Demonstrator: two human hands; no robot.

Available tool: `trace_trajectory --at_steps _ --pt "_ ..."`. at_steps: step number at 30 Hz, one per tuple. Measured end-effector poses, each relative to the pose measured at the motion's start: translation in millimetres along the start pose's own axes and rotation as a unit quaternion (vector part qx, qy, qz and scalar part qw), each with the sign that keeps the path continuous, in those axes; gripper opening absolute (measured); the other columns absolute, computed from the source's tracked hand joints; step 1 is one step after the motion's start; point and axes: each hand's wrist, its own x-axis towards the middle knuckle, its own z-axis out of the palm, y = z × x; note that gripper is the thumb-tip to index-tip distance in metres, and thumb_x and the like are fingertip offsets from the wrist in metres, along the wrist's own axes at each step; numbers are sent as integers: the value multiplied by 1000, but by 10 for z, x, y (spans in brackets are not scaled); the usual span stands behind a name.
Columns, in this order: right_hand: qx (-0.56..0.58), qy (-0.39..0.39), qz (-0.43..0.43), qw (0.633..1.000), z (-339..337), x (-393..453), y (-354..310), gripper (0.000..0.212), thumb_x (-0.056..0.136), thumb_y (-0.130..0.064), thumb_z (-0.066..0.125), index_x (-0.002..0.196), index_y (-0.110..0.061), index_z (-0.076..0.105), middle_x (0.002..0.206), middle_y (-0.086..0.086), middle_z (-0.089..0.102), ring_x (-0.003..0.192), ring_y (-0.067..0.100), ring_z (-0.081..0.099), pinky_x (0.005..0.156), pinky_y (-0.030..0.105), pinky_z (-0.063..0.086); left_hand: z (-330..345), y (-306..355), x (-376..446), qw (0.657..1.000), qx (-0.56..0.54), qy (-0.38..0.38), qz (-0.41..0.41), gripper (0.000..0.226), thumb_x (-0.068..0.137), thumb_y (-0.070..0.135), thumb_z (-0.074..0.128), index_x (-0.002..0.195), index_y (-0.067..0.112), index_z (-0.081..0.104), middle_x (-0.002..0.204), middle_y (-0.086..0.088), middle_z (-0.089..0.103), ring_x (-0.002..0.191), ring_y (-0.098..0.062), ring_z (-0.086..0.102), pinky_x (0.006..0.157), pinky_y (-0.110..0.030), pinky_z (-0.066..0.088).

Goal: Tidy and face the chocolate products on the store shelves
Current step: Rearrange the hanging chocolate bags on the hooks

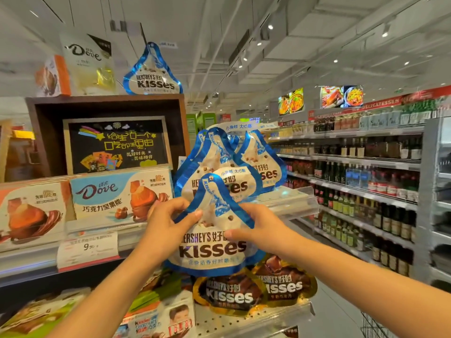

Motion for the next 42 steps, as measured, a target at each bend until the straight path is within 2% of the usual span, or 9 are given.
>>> trace_trajectory --at_steps 4,6,8,10,14,21,34,39,42 --pt "-35 -15 -4 999 -252 47 -64 17 86 -13 65 103 -15 64 100 -2 70 91 10 67 80 28 56 0 80 -16 999 48 22 0 31 78 59 54 69 32 66 72 10 68 72 -12 63 78 -41 48" --pt "-43 -4 5 999 -526 76 -140 22 86 -17 65 107 -15 63 103 0 70 94 15 67 83 35 56 -15 104 1 997 73 22 3 30 79 59 49 85 34 63 71 17 67 67 -7 62 72 -38 48" --pt "-33 18 8 999 -850 117 -236 20 86 -15 64 105 -14 63 98 -2 72 91 14 68 77 32 57 -23 149 29 987 160 5 11 32 80 56 48 104 37 56 71 20 63 72 -3 58 83 -41 47" --pt "-26 43 -1 999 -1179 177 -344 14 86 -8 62 100 -12 64 91 -1 73 86 15 69 70 30 56 -17 216 36 967 254 -31 13 55 71 62 49 122 41 47 86 23 58 89 -9 57 96 -42 40" --pt "-29 90 -12 995 -1696 367 -391 21 86 -2 60 107 -1 62 100 12 70 93 27 67 82 50 53 105 256 50 909 415 -45 17 88 70 59 69 143 42 21 126 15 54 114 -12 51 96 -36 25" --pt "-61 63 9 996 -1943 700 -93 22 89 -5 58 111 -3 60 107 14 68 98 28 66 86 49 53 188 265 70 888 458 -26 -12 101 67 63 67 144 46 3 133 18 48 118 -6 45 91 -31 22" --pt "-22 8 32 999 -1811 909 348 24 88 -13 61 112 -10 59 106 8 68 102 26 64 95 48 48 239 316 65 874 483 -15 -48 98 68 59 70 145 44 10 130 13 52 119 -11 45 92 -35 24" --pt "-31 161 -62 984 -1702 804 435 60 79 -14 72 129 -12 39 117 4 51 104 17 52 87 31 46 231 294 51 880 471 -25 -48 95 69 55 71 145 44 15 123 12 54 114 -11 47 91 -35 25" --pt "-121 289 -182 932 -1578 654 523 57 75 -21 74 121 -7 42 118 9 47 106 19 47 88 26 41 226 269 -11 893 450 -14 -23 84 72 48 72 143 36 29 122 9 56 115 -14 47 96 -36 25"
